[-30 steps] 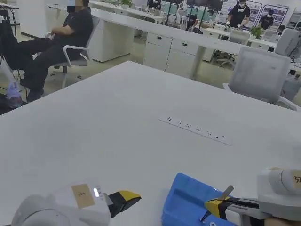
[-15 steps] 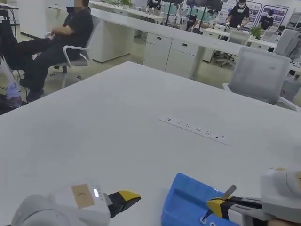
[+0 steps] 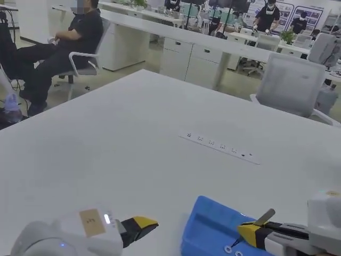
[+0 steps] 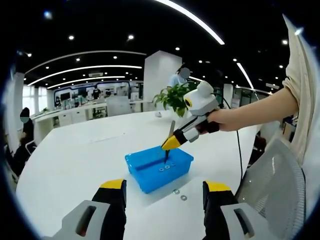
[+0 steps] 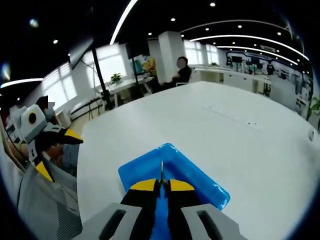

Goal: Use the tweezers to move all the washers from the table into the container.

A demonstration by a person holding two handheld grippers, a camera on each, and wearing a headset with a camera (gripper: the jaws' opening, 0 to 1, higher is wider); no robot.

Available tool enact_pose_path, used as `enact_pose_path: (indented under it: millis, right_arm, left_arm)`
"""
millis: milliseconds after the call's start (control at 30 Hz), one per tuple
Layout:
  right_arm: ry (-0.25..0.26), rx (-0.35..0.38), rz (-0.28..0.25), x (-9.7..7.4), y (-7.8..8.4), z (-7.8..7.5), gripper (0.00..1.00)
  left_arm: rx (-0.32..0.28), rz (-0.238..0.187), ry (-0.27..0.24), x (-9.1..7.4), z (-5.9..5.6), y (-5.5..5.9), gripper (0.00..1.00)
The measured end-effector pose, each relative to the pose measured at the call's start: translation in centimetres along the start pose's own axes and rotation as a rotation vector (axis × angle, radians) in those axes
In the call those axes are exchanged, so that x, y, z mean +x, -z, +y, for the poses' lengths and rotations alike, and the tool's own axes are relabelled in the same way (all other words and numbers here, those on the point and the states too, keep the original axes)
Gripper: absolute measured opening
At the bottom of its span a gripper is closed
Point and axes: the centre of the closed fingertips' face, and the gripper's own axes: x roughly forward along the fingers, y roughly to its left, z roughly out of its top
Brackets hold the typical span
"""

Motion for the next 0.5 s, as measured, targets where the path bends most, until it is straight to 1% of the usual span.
enact_pose_path:
  millis: [267, 500]
  right_arm:
    - [-0.014, -0.002, -0.030, -0.8, -0.8, 1.1, 0.04]
    - [-0.026, -0.016, -0.042, -1.2, -1.6, 1.4, 0.04]
  left_arm:
    - [0.001, 0.003, 0.002, 0.0, 0.0, 0.1, 0.61]
    - [0.006, 0.008, 0.010, 0.1, -0.1, 0.2, 0.61]
